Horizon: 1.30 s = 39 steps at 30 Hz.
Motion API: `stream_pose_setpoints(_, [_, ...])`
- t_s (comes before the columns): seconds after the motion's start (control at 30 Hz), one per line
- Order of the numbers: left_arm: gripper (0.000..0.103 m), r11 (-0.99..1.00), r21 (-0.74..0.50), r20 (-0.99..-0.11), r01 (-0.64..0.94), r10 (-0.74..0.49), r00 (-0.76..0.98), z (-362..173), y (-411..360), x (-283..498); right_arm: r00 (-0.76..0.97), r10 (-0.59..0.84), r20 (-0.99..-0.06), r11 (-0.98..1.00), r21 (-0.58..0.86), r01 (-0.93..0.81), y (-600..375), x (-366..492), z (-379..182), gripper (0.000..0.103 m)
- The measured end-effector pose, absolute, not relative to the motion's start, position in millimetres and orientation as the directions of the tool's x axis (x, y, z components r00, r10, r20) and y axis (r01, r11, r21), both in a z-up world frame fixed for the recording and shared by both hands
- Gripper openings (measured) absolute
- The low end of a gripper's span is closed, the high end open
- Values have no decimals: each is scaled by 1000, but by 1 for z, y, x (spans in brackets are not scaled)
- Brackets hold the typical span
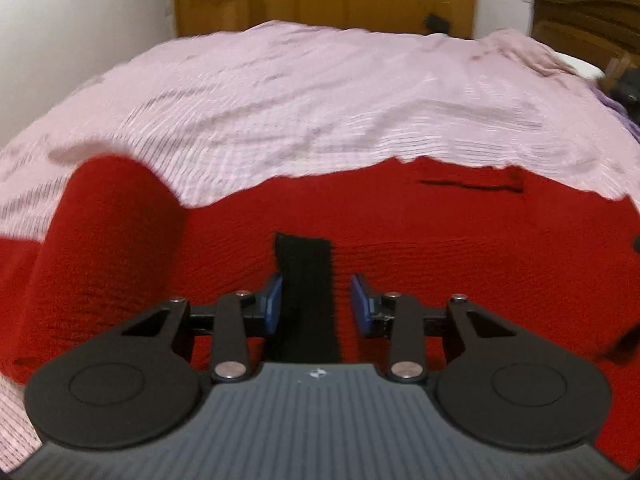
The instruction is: Fold small clothes
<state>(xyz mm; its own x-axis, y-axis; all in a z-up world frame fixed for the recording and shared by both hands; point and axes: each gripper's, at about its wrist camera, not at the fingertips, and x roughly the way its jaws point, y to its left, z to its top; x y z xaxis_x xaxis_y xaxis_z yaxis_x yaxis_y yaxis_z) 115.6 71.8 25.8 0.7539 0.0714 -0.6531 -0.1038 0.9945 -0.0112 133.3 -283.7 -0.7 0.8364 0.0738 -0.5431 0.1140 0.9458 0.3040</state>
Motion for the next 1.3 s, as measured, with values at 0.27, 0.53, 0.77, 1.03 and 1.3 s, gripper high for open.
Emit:
stream_pose_setpoints(0.27, [35, 989, -107, -646, -104, 11, 763, 23, 85, 133, 839, 68, -540, 968, 239, 75, -277, 150, 30, 74])
stream_pose_setpoints(0.53, [8, 993, -95, -566, -77, 10, 824, 47, 78, 119, 836, 131, -533, 946, 320, 55, -287, 170, 3, 65])
stream_pose_setpoints(0.77, [8, 995, -51, -474, -83, 49, 879, 74, 69, 129, 913, 71, -403, 915, 390, 101, -296, 154, 13, 15])
stream_pose_setpoints(1.03, [8, 988, 41, -609, -151, 145, 780, 24, 61, 182, 876, 47, -480, 914, 375, 157, -296, 169, -1, 16])
stream_pose_setpoints(1.3, [21, 981, 145, -623, -126, 189, 759, 26, 53, 180, 869, 63, -492, 915, 377, 147, -296, 169, -4, 34])
